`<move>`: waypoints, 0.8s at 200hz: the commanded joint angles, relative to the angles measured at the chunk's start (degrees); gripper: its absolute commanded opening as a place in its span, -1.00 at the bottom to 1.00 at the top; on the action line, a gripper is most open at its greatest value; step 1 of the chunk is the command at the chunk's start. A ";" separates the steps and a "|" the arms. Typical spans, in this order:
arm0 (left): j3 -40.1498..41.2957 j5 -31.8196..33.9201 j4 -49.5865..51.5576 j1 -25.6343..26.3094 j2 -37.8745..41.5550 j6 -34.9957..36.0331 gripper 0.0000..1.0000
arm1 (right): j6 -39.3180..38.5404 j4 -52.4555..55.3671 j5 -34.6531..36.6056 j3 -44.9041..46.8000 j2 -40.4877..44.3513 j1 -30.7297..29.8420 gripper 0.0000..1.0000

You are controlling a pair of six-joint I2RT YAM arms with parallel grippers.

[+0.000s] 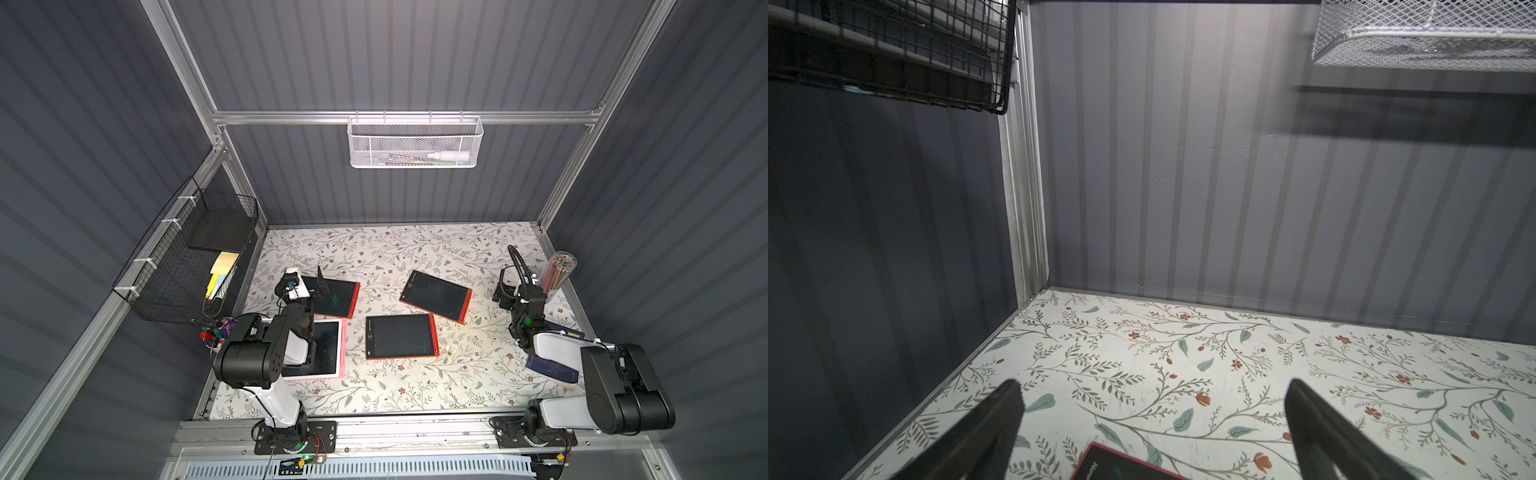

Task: Place the stylus back onto the writing tablet
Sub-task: Reset both arms

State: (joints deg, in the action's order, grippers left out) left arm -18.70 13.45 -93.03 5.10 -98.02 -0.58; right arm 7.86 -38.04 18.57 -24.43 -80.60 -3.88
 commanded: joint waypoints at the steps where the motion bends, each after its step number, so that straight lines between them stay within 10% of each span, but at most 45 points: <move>1: -1.08 -0.10 -15.42 0.09 0.64 -0.08 0.99 | -2.05 -4.67 -0.29 -2.29 -4.84 0.52 0.98; 62: -1.12 -0.14 -15.42 0.08 0.63 -0.04 0.99 | -5.61 -15.76 -16.57 3.20 -7.73 2.15 0.98; 160: -0.84 -0.51 -15.81 0.08 0.74 -0.04 0.99 | -3.46 -24.38 -13.63 7.31 -8.49 3.26 0.98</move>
State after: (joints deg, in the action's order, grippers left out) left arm -18.81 13.43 -93.06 5.10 -98.02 -0.58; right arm 4.29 -55.22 6.70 -21.17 -90.08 -1.04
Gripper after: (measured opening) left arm 0.994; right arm 0.990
